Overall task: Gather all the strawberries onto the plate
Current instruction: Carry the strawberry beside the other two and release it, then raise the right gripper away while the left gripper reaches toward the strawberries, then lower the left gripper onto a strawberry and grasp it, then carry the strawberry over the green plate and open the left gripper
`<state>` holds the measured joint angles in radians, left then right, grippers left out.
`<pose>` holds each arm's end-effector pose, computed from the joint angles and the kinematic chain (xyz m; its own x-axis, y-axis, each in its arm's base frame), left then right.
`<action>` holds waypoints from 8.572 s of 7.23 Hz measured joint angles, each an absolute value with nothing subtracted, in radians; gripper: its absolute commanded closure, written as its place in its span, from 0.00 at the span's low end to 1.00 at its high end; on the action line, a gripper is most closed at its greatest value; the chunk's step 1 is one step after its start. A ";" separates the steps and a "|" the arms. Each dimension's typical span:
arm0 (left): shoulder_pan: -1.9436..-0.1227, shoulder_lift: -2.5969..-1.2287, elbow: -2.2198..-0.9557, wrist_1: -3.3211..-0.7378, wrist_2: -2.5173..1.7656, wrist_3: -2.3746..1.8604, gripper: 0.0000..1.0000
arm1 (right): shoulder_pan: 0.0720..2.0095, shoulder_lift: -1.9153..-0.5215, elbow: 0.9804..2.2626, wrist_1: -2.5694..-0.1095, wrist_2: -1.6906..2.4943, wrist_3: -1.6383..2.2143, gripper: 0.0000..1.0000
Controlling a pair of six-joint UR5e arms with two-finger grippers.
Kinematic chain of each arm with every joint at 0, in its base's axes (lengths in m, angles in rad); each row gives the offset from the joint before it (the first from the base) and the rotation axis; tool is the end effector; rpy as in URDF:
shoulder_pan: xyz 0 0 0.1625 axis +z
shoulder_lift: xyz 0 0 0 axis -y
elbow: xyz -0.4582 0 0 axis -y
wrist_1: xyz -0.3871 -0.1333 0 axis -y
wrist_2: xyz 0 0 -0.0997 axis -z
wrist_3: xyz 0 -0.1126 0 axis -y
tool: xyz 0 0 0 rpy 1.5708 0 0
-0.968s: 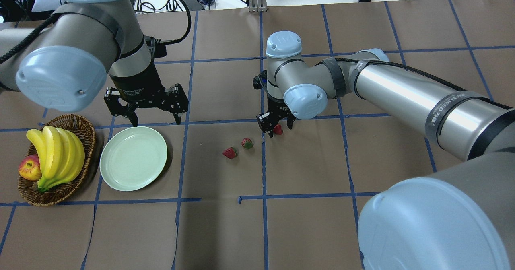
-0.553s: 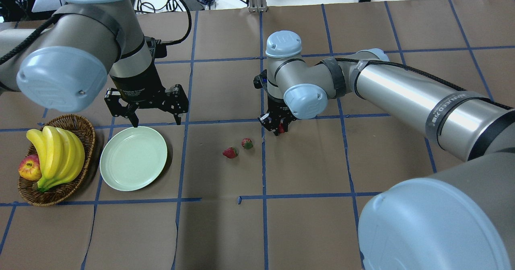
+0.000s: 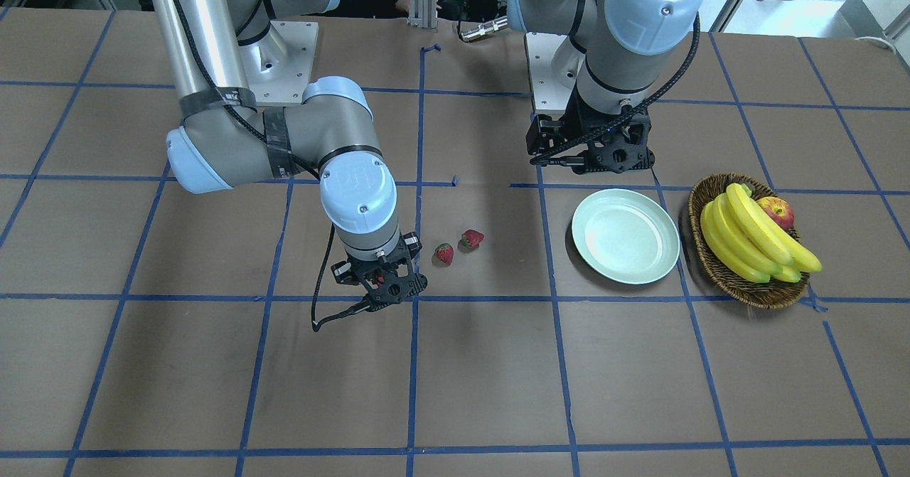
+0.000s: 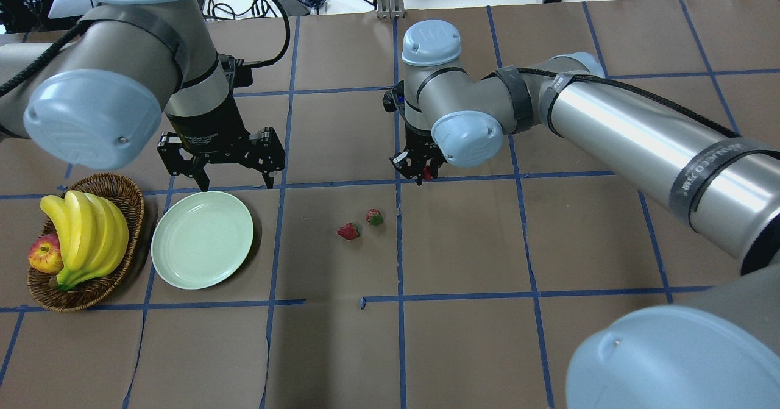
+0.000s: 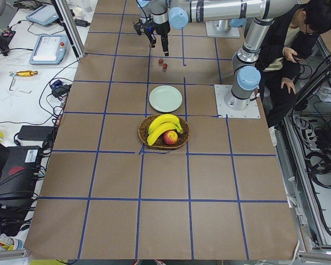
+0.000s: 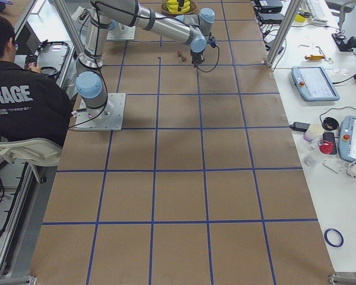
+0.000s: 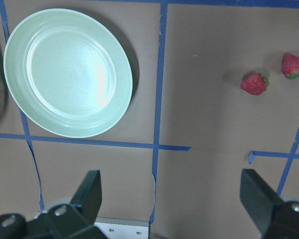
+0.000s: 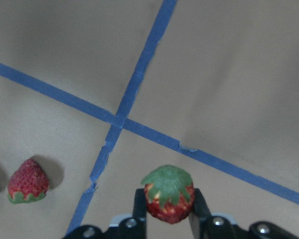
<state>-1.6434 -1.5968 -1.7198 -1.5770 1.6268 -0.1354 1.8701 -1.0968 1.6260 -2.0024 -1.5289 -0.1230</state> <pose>-0.1608 -0.4605 0.4246 -0.9956 -0.0507 -0.0789 -0.0636 0.9832 0.1711 0.3181 -0.5628 0.2531 -0.9127 -0.4052 -0.0533 -0.4085 0.9081 0.0916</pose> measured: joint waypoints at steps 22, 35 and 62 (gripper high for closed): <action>-1.532 -1.600 -1.718 -1.568 1.688 -0.063 0.00 | 2.042 -1.054 1.456 -1.911 -1.467 0.128 0.00; -1.780 -1.937 -1.741 -1.027 1.561 -0.503 0.00 | 1.628 -1.410 1.465 -1.468 -1.609 -0.131 0.00; -1.451 -1.937 -1.805 -1.325 1.798 0.108 1.00 | 1.621 -1.405 1.549 -1.494 -1.593 -0.123 0.00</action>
<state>-1.4514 -1.9372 -1.8045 -1.3246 1.7979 0.1080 1.6212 -1.4055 1.5493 -1.4941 -1.5929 -0.1227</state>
